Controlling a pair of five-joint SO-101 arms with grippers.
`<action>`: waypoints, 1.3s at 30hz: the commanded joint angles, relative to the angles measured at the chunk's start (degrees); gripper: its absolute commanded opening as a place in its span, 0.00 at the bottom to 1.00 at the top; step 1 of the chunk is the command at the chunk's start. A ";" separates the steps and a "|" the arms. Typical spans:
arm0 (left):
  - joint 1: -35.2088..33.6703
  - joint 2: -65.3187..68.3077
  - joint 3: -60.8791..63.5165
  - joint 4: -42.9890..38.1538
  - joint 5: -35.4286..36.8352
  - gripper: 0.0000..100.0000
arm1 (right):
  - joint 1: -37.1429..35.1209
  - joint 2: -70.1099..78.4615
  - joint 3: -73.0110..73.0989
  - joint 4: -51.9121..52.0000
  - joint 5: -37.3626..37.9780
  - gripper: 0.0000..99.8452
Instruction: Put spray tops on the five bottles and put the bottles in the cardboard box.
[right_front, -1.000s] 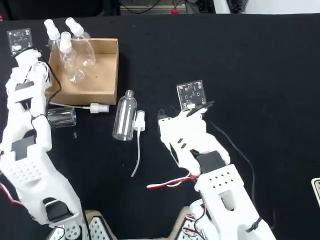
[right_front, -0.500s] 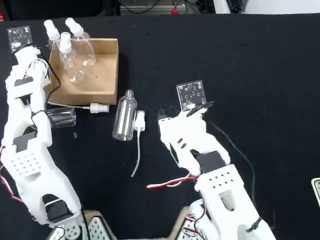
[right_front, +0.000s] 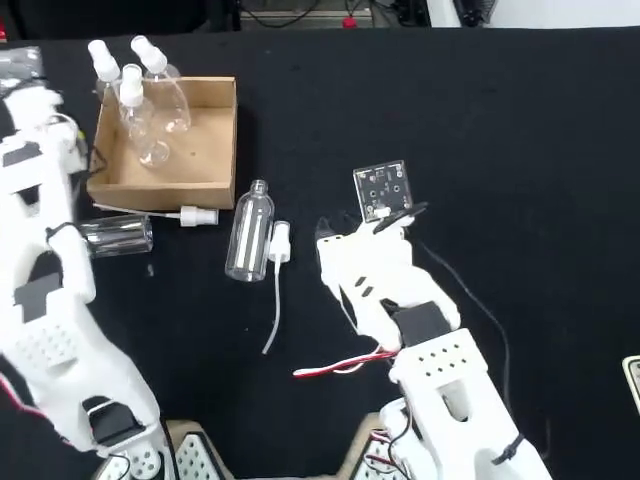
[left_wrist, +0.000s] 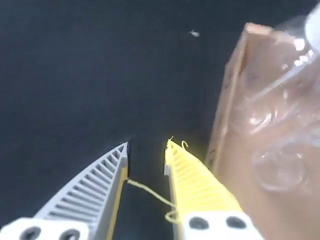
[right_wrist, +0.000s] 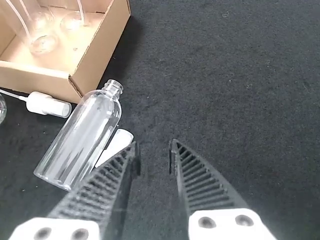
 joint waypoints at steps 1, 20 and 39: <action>-2.95 -9.32 -2.42 10.11 -4.66 0.12 | 0.88 -0.75 -0.31 -1.41 0.44 0.10; -8.13 -10.37 -2.95 43.43 3.43 0.23 | 0.88 -1.01 -0.40 -1.41 0.44 0.10; 0.75 -30.33 13.23 49.93 43.52 0.21 | 0.88 -1.10 -0.40 -1.41 0.44 0.10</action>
